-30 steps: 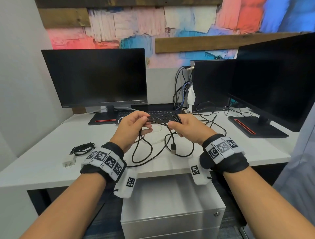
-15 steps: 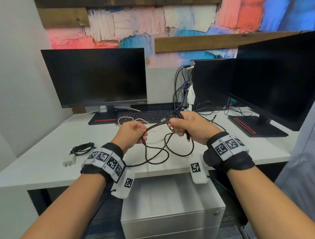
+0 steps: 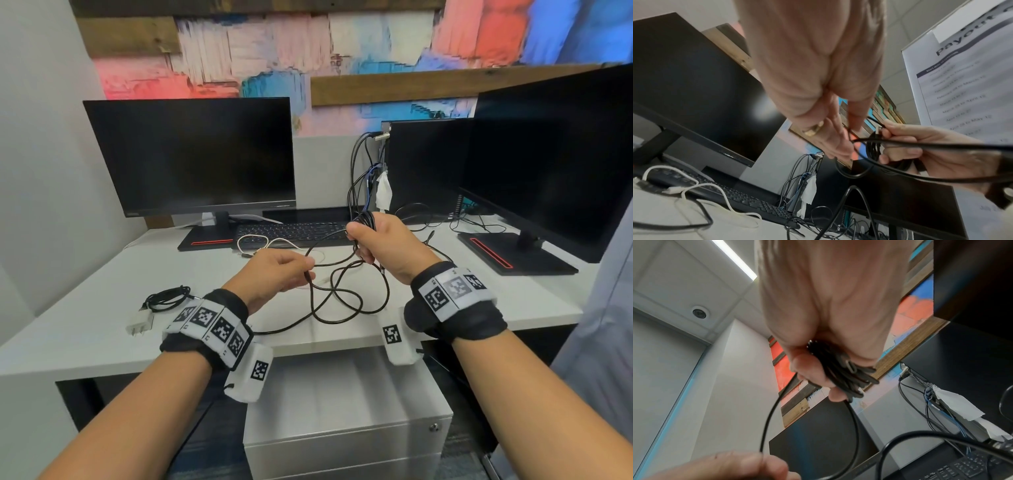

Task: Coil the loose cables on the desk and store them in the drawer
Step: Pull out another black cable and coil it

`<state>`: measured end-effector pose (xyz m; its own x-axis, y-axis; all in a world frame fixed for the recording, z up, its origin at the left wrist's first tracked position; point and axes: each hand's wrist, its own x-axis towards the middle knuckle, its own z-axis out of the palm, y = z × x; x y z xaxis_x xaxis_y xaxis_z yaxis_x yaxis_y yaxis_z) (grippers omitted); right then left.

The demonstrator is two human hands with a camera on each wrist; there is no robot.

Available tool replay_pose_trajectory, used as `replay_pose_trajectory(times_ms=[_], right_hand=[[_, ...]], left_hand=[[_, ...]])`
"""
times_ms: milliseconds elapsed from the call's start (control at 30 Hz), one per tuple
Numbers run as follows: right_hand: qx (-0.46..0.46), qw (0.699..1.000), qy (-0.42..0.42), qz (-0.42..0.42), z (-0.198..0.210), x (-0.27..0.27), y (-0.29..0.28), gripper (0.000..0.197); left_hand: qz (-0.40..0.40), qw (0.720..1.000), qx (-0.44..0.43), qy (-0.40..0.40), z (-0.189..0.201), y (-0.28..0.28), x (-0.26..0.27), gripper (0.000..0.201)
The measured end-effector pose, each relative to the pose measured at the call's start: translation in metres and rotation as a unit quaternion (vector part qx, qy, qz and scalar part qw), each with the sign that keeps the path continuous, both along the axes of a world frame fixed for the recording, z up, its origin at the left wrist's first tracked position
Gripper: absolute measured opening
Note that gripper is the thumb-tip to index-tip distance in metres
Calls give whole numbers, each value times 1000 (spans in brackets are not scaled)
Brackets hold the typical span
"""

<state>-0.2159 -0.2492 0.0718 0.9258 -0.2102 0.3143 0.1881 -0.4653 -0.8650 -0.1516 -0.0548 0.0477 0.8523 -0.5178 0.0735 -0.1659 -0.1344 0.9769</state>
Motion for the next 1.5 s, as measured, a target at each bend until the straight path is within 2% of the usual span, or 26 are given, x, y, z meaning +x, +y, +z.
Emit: replay_pose_trajectory(times_ms=[133,267,367,467,600,800,1000,1133,1267,1433,1500], right_hand=[[-41,999,10,-15,-1,-2,0,27],[-62,998,16,-16,1,-5,1,25],[-66,997,22,-20,2,-4,1,26],[-18,1000,21,-10,3,-2,3,25],[37,999,30,-14,2,0,5,26],[59,998,13,-14,2,0,6,24],[75,997,0,-31,5,2,2,25],[95,995,7,-28,5,2,-1,26],[129,991,18,-30,-1,4,0,29],[122,992,17,-19,-1,2,4,24],[118,993,22,-18,0,1,5,28]], left_hand=[[2,998,44,-40,1,0,-1,17],[2,998,36,-50,1,0,-2,14],[-5,999,16,-48,0,1,-4,5],[-21,994,70,-86,-3,3,0,22],[-34,984,144,-101,-6,3,5,34],[-95,957,232,-144,-10,5,5,19],[-120,949,263,-126,-25,8,11,27],[-84,960,237,-119,-30,11,14,22],[-135,971,180,-80,-27,10,12,36],[-89,968,152,-179,-17,1,5,20],[-72,970,131,-193,-15,-2,4,18]])
